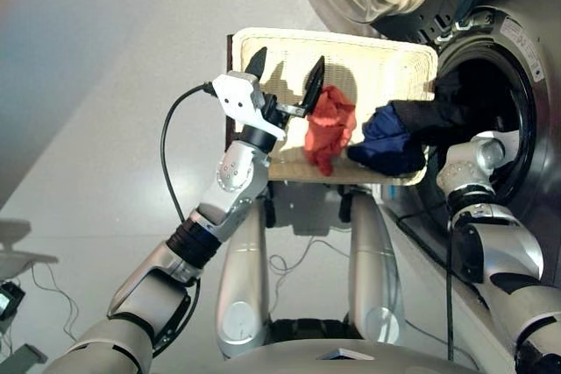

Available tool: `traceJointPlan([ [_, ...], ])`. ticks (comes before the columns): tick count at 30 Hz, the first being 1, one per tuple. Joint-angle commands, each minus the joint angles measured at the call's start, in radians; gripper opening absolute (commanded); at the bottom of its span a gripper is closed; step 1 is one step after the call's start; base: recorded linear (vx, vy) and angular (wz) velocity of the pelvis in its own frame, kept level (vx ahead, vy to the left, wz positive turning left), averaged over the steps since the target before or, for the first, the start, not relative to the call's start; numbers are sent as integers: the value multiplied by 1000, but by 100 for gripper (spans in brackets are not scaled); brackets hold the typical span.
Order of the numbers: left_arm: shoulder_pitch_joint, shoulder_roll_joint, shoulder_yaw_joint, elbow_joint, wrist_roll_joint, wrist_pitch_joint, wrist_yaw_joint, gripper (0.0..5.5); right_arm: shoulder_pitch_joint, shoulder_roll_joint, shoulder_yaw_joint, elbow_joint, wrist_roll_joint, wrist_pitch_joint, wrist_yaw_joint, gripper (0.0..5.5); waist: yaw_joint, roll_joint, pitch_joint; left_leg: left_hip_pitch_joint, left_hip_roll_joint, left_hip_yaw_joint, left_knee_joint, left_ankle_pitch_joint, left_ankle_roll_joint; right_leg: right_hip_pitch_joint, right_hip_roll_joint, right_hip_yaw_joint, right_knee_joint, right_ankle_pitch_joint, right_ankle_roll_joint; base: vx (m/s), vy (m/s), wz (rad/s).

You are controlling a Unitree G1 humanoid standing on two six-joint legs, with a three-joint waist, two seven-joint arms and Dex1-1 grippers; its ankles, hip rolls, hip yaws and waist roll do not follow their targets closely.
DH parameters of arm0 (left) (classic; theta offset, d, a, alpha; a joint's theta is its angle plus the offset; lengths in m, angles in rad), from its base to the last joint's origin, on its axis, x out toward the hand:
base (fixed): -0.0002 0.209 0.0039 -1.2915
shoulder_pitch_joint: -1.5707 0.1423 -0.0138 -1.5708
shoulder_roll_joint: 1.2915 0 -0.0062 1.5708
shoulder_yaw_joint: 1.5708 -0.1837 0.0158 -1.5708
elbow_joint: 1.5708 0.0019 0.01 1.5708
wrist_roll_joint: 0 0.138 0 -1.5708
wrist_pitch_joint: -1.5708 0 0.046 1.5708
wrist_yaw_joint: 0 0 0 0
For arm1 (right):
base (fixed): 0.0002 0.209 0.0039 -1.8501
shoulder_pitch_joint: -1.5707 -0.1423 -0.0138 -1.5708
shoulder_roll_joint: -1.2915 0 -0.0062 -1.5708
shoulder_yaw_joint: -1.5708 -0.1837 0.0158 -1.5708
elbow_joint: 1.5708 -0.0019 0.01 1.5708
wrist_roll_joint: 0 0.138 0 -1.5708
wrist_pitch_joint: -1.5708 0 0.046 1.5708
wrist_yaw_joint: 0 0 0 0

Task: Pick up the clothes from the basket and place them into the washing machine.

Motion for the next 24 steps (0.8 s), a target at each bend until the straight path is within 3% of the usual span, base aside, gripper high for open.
traceJointPlan([
  [1, -14, 3, 16, -131, -16, -54, 5, 550, -20, -191, -62, -11, 77, -107, -19, 0, -10, 37, -27, -2, 13, 0, 122, -112, -25, 58, -1, 39, 30, -62, 70, 0, 0, 0],
  [14, 44, 50, 66, -211, -39, -55, -9, 550, 1, -372, -104, -134, -3, -154, -101, 0, -22, 42, -15, -123, 13, 7, 195, -125, -24, -70, -3, 63, 95, -63, 71, 0, 0, 0],
  [21, 38, 57, 77, -214, -33, -56, 4, 550, -8, -348, -87, -112, 28, -146, -76, 0, -21, 46, -15, -129, 17, 20, 209, -146, -20, -81, 1, 78, 101, -71, 72, 0, 0, 0],
  [23, 35, 50, 74, -211, -32, -57, 4, 550, 1, -311, -61, -112, 8, -123, -58, 550, -20, 46, -15, -127, 17, 24, 207, -147, -18, -78, 2, 79, 97, -70, 72, 0, 0, 0],
  [24, 32, 43, 75, -210, -32, -57, 5, 550, 6, -287, -44, -124, -7, -116, -51, 550, -20, 46, -15, -124, 18, 26, 206, -147, -17, -77, 2, 80, 95, -69, 71, 0, 0, 0],
])
